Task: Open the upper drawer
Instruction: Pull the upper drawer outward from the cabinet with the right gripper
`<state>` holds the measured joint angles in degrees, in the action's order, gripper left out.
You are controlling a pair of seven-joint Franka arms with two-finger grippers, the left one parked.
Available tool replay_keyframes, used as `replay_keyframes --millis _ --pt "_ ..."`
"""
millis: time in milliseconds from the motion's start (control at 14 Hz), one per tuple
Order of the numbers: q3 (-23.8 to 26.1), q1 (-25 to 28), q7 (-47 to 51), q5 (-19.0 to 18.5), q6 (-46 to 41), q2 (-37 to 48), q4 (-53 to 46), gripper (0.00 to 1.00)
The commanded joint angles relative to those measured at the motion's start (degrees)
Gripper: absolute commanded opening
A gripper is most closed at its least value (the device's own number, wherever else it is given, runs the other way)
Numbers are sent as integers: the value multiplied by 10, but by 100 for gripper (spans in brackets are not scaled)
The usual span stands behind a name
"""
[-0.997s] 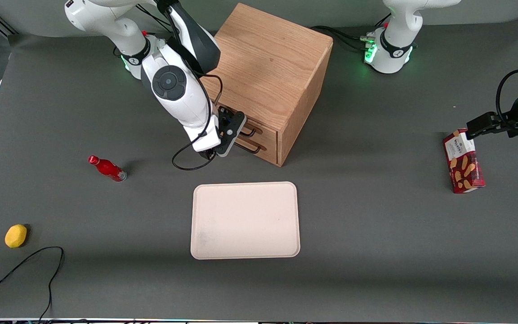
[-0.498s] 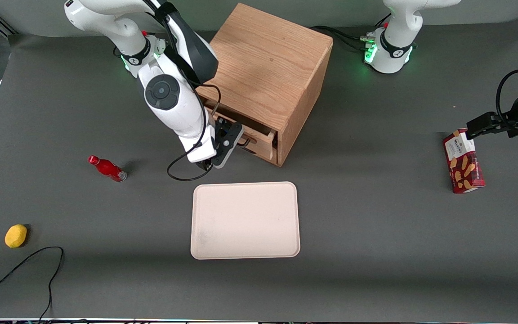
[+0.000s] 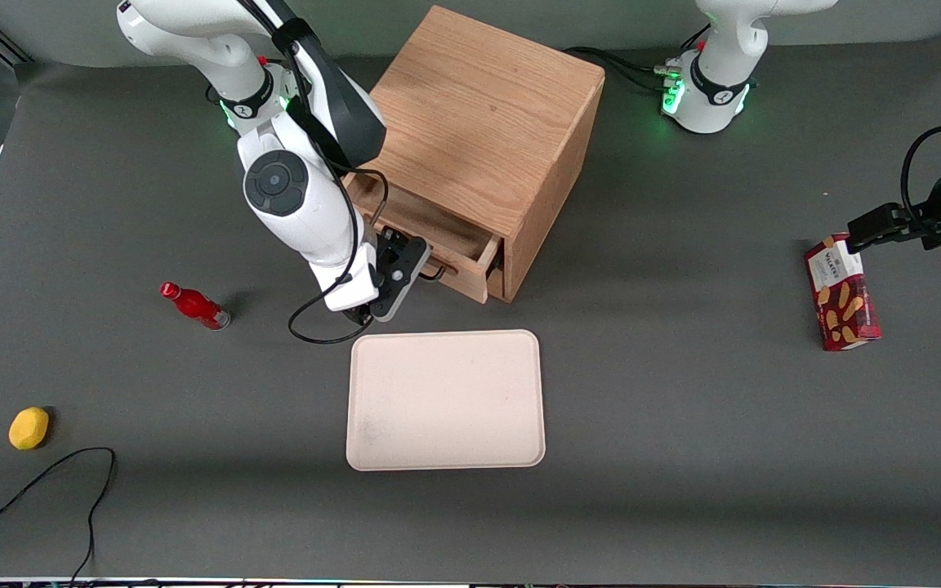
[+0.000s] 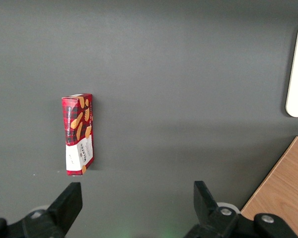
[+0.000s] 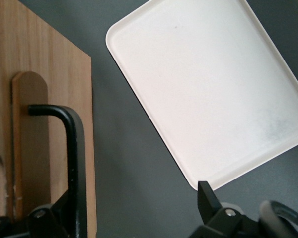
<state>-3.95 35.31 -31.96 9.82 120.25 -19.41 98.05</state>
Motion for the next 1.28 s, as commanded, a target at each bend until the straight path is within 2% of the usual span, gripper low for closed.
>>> replay_keyframes --millis 0,498,1210 --pt "-4 -7 -32 12 -3 -16 -22 100" --pt "-8 -22 -33 11 -36 -47 -83 100" --pt "-26 -43 -65 11 -47 -68 -110 100"
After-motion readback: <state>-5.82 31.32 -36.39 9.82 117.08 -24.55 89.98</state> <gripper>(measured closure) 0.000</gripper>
